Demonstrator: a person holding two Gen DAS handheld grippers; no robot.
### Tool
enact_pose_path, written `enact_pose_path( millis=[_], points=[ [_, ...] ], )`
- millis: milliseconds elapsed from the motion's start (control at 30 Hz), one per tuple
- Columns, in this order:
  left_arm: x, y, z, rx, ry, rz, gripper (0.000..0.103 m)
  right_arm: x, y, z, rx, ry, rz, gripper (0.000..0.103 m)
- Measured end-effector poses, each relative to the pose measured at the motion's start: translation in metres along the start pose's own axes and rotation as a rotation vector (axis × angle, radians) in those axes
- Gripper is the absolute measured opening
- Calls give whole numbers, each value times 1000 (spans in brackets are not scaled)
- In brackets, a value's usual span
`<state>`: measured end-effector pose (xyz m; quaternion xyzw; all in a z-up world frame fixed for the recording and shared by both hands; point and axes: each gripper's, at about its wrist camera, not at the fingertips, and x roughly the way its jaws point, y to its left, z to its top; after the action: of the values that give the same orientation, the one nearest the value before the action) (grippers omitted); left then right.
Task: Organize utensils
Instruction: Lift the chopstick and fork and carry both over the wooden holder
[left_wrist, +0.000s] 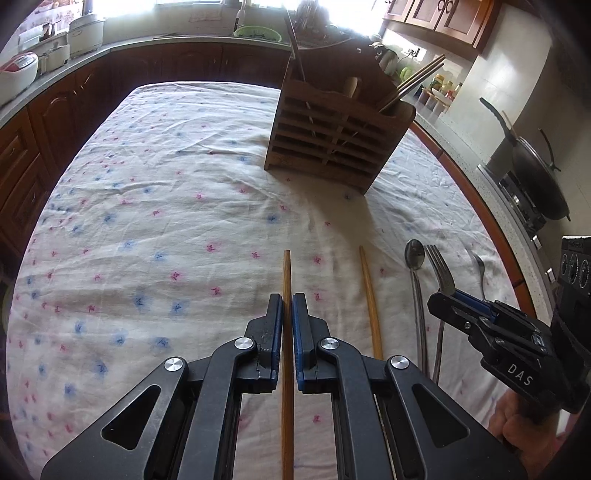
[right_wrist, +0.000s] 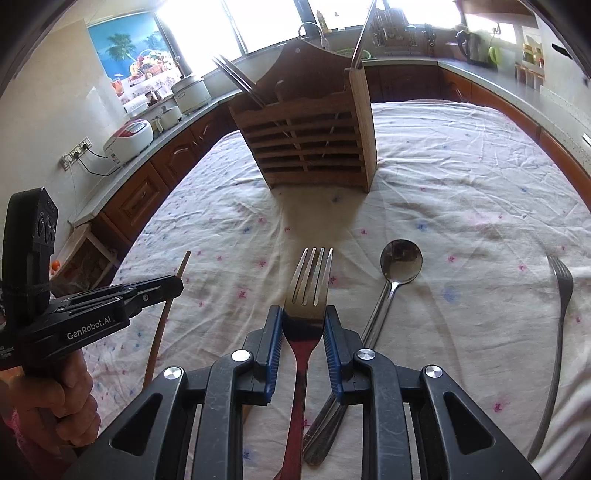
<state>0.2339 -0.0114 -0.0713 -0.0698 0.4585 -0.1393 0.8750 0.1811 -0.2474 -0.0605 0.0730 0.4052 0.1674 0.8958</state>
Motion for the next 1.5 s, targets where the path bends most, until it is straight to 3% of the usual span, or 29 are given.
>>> enact_pose_path(
  millis=[633, 733, 1500],
  points=[
    [-102, 9, 10, -62, -244, -71, 5, -66, 20, 17, -34, -165, 24, 20],
    [-109, 11, 11, -71, -264, -78, 5, -71, 20, 19, -32, -179, 26, 4],
    [-139, 12, 39, -107, -417, -116, 5, -83, 17, 39, -25, -242, 46, 3]
  ],
)
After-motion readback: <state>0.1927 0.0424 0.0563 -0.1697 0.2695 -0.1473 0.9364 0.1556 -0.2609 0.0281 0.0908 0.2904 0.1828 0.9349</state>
